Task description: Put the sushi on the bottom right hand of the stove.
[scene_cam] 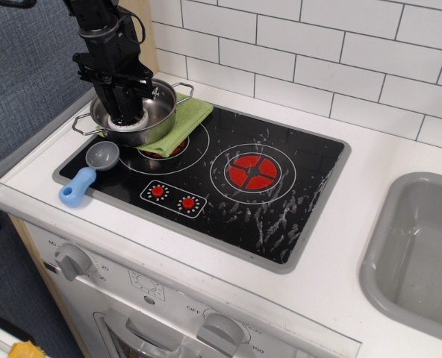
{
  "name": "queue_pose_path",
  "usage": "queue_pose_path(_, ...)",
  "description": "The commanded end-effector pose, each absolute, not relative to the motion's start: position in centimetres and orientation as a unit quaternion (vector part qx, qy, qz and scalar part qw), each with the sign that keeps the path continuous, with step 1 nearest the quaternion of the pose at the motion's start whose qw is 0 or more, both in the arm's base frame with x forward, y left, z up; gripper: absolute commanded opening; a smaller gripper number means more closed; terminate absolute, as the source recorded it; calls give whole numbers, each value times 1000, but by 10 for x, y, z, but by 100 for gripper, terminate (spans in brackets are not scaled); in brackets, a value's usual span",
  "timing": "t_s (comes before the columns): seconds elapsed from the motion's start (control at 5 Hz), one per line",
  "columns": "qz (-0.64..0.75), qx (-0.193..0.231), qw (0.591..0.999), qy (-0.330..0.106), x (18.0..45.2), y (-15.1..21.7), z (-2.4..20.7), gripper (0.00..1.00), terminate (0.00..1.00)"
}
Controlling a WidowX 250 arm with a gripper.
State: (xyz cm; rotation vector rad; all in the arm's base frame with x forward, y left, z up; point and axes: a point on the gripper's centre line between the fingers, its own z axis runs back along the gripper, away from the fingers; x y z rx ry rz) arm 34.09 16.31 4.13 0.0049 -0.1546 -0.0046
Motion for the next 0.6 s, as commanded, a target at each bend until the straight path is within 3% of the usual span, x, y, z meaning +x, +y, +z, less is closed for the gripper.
queue_pose_path(0.0, -60, -3, 986, -157, 337, 132, 103, 0, 0)
queue_pose_path(0.2, -143, -17, 975, -170, 319, 87, 115, 0, 0)
queue_pose_path(0.4, -262, -33, 955, -137, 293, 40, 97, 0, 0)
